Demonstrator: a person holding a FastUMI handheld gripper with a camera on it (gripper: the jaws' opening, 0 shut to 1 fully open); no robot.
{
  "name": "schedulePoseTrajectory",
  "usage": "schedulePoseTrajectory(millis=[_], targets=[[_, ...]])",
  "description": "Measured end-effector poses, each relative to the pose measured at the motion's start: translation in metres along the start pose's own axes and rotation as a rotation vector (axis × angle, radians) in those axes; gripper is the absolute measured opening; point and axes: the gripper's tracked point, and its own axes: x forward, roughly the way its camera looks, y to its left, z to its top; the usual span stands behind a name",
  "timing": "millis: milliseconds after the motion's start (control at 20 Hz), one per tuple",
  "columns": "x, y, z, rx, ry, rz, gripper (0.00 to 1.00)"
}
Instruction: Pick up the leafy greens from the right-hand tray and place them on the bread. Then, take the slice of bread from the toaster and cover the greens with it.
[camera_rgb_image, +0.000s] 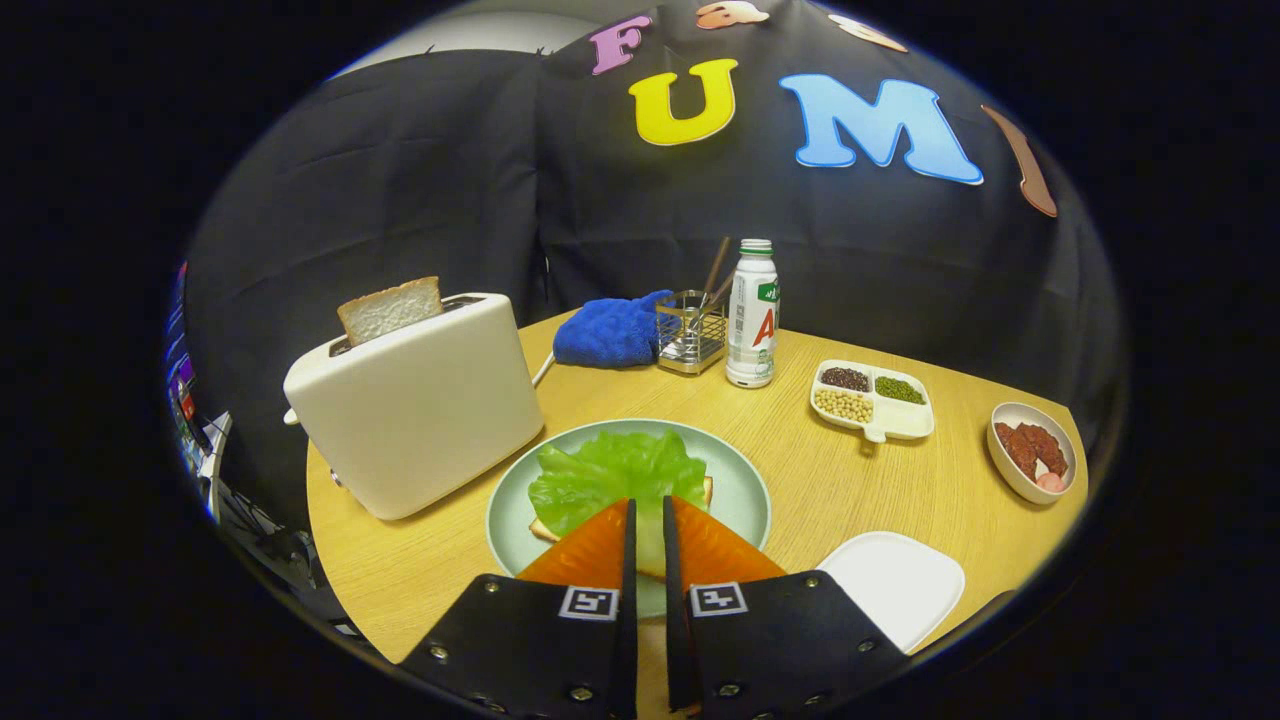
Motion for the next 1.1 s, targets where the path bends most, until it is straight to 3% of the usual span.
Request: schedulePoseTrajectory(millis=[50, 100, 200, 400, 750, 1100], targets=[[0.002, 0.002, 0.002, 0.002, -0.009, 0.004, 0.13], [0.003, 0.001, 0.004, 0.009, -0.024, 0.004, 0.27], [-0.011, -0.002, 0.017, 0.02, -0.077, -0.018, 0.37], [-0.036, -0.004, 0.04, 0.017, -0.215, -0.133, 0.42], [-0.054, -0.004, 0.048, 0.103, -0.275, -0.371, 0.42], [-0.051, 0.034, 0.049, 0.213, -0.292, -0.397, 0.42]])
